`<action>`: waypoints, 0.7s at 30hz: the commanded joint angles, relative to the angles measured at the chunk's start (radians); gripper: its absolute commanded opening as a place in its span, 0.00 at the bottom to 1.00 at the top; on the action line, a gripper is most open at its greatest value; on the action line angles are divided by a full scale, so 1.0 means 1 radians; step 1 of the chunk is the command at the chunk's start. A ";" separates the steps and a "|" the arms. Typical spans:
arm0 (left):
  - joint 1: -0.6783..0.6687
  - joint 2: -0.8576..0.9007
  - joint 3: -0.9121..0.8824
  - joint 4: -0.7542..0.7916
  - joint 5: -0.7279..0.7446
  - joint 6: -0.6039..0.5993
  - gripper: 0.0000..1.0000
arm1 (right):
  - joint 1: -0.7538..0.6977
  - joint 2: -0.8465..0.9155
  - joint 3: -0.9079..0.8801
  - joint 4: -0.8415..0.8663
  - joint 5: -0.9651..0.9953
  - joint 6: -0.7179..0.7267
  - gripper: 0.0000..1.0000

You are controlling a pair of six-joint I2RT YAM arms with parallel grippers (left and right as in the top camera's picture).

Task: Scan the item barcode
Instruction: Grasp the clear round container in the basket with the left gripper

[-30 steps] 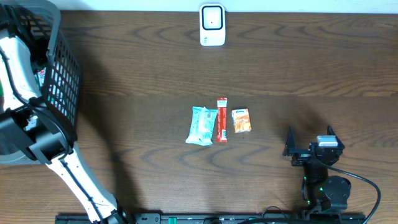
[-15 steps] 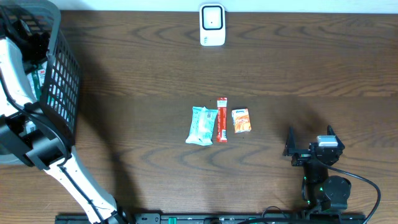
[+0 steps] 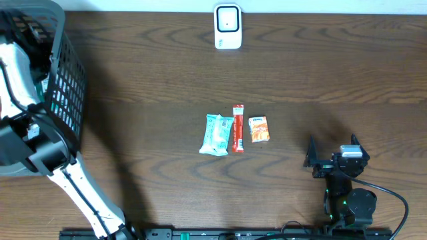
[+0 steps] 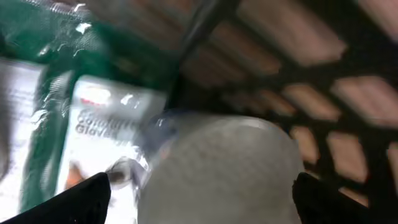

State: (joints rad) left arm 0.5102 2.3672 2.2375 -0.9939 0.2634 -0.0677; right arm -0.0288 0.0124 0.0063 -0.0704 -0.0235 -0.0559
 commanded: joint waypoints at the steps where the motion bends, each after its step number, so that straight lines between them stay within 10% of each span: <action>1: -0.012 0.053 -0.008 -0.024 -0.029 -0.001 0.92 | -0.009 -0.003 -0.001 -0.004 -0.004 -0.005 0.99; 16: 0.018 0.007 -0.008 -0.052 -0.162 -0.028 0.92 | -0.009 -0.003 -0.001 -0.004 -0.004 -0.005 0.99; 21: 0.019 -0.002 -0.008 -0.049 -0.006 -0.027 0.92 | -0.009 -0.003 -0.001 -0.004 -0.004 -0.005 0.99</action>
State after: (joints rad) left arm 0.5175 2.3589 2.2482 -1.0290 0.2161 -0.0978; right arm -0.0288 0.0124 0.0063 -0.0704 -0.0235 -0.0555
